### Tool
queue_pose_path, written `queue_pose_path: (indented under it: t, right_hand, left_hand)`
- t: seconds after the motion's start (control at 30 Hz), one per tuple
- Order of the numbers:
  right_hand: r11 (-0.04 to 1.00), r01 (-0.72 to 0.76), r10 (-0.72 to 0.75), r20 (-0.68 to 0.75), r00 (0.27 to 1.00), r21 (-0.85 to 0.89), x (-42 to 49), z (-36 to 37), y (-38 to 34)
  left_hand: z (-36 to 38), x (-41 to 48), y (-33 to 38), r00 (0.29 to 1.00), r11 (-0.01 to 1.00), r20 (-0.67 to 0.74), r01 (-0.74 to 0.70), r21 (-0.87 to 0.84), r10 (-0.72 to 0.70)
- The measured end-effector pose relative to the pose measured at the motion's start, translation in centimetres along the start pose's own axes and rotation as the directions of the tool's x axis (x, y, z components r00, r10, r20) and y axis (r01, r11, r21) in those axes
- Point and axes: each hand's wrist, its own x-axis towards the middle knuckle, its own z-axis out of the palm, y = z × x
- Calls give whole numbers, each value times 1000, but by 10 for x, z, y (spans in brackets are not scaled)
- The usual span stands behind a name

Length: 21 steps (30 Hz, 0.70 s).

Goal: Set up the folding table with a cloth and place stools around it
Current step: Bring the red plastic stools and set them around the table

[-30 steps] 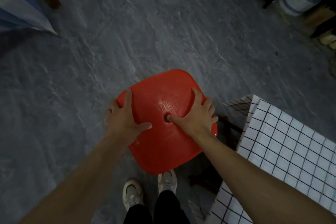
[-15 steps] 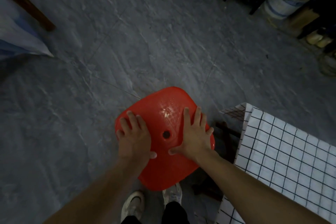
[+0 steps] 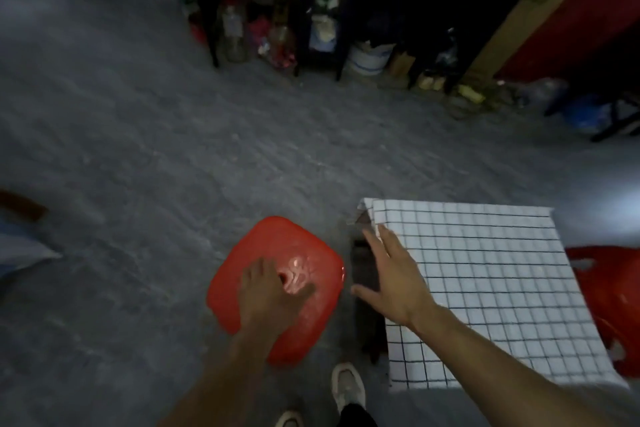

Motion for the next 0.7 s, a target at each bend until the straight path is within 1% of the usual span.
queue_pose_path:
  t: [0.03, 0.1, 0.17, 0.23, 0.43, 0.6, 0.7]
  right_hand:
    - [998, -42, 43, -40, 998, 41, -21, -20, -1]
    - [992, -109, 115, -92, 989, 69, -62, -58, -3]
    - [981, -173, 182, -115, 977, 88, -100, -94, -2]
    - [968, -212, 233, -170, 957, 136, -132, -126, 1]
    - [921, -306, 378, -363, 851, 241, -223, -200, 21]
    - [873, -355, 481, -462, 745, 335, -316, -222, 60]
    - [826, -405, 560, -489, 669, 393, -382, -222, 92]
  left_hand:
    - [-15, -12, 17, 998, 998, -5, -60, 2, 61]
    - [-44, -37, 50, 985, 985, 7, -172, 19, 172]
    - [-69, -62, 85, 963, 963, -22, -268, 14, 268]
    - [-91, -87, 125, 933, 934, -63, -356, -24, 354]
    - [-112, -166, 233, 793, 778, -80, -608, -157, 604]
    - [-83, -246, 305, 650, 641, 5, -749, -167, 760]
    - [-58, -302, 341, 550, 550, 35, -829, -100, 835]
